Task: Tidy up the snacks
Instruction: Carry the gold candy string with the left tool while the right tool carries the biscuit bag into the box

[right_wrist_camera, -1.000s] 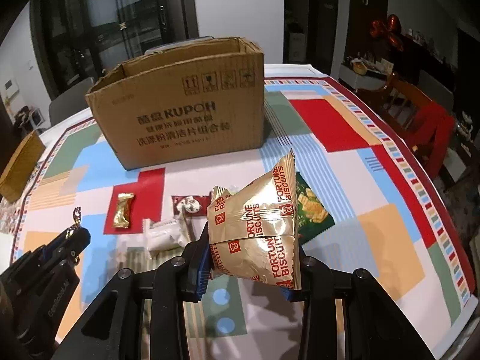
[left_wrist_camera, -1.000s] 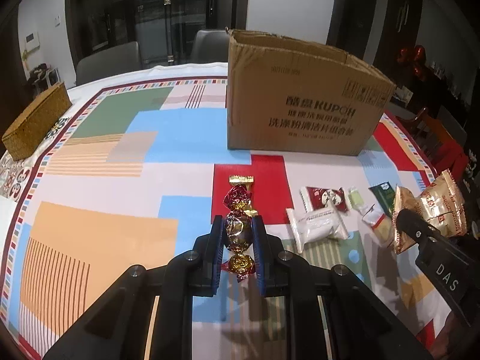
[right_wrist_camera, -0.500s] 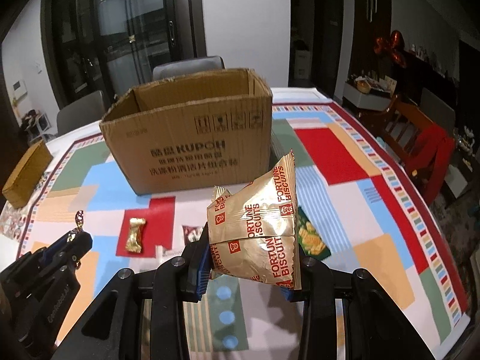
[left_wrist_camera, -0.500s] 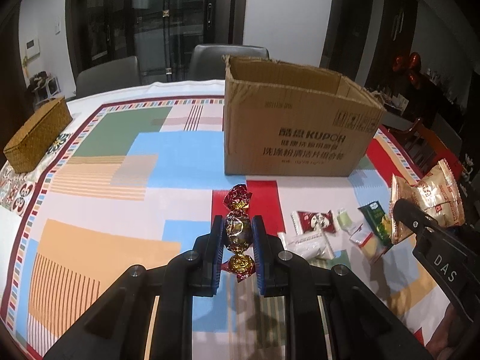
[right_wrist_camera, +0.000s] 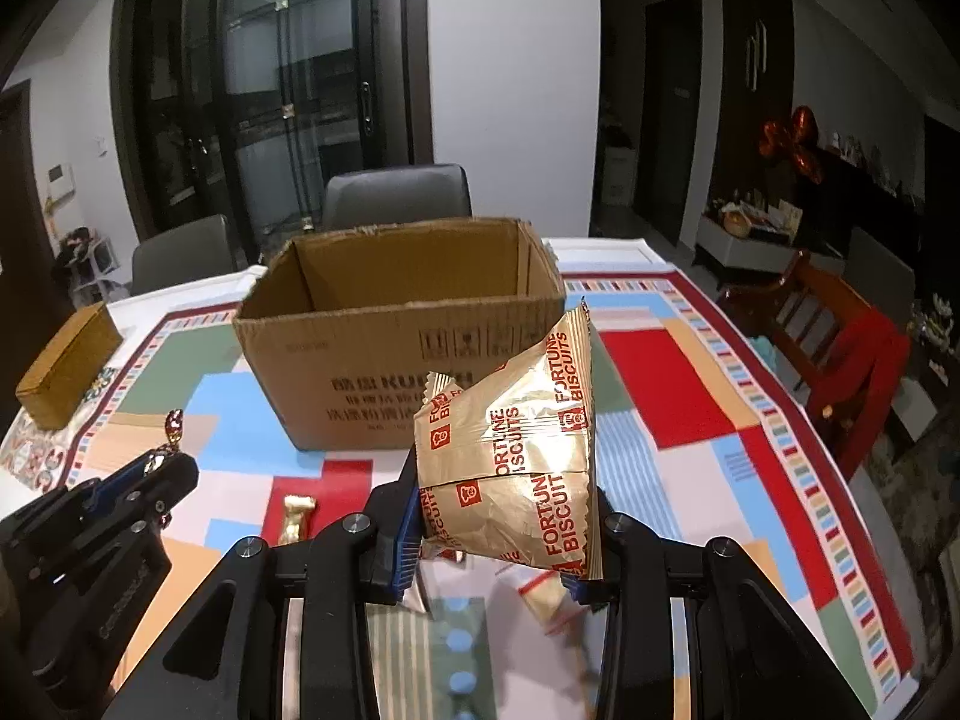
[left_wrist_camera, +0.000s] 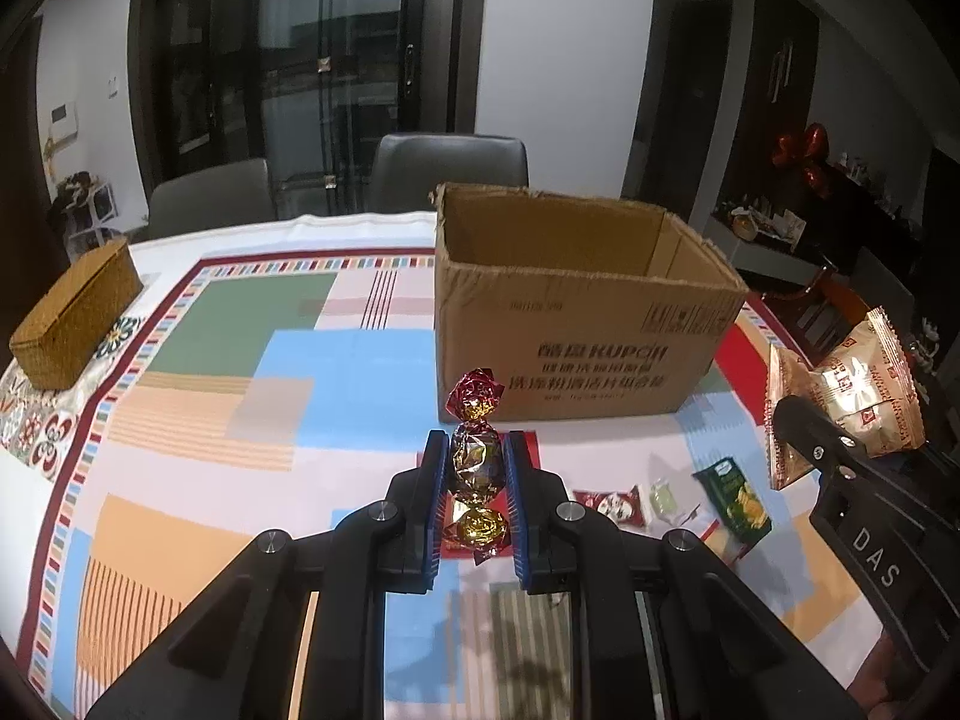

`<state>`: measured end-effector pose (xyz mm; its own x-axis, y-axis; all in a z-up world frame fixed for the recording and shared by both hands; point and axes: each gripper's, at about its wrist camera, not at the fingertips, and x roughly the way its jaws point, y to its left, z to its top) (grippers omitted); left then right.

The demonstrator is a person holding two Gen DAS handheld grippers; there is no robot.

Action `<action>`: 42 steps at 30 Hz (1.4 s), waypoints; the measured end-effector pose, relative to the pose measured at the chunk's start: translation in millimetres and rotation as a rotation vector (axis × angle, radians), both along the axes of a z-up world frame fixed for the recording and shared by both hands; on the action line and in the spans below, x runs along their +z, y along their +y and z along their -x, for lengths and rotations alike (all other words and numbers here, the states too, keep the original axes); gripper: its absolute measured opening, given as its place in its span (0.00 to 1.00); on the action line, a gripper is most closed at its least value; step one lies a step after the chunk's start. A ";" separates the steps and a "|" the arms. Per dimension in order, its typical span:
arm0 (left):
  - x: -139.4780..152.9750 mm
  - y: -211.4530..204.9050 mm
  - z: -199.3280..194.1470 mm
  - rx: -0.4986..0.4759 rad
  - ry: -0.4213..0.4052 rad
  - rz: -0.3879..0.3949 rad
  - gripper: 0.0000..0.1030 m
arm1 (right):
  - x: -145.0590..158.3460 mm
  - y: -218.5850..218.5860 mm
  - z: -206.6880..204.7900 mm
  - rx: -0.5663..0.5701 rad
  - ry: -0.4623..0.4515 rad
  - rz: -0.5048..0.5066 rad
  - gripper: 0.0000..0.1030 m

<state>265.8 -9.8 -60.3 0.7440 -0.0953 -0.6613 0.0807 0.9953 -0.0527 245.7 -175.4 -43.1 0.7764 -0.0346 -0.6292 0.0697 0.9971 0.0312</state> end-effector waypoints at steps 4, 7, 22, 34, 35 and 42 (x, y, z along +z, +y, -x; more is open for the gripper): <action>10.2 -1.3 -3.3 -0.001 -0.022 0.002 0.19 | 8.3 -1.1 -2.0 0.021 -0.032 0.009 0.37; 18.0 -2.7 -6.6 -0.005 -0.040 0.002 0.19 | 16.9 -0.9 -3.3 0.036 -0.069 0.023 0.37; 52.3 -9.3 -29.5 -0.036 -0.116 0.016 0.19 | 43.3 -1.9 -24.9 0.074 -0.140 0.041 0.37; 71.6 -16.3 -66.7 -0.071 -0.149 0.003 0.19 | 60.4 -5.1 -50.8 0.075 -0.184 0.052 0.37; 71.9 -17.0 -69.7 -0.075 -0.146 0.006 0.19 | 62.8 -5.4 -54.6 0.075 -0.189 0.054 0.37; 70.7 -17.4 -93.5 -0.079 -0.139 0.018 0.19 | 67.7 -10.7 -77.2 0.077 -0.192 0.039 0.37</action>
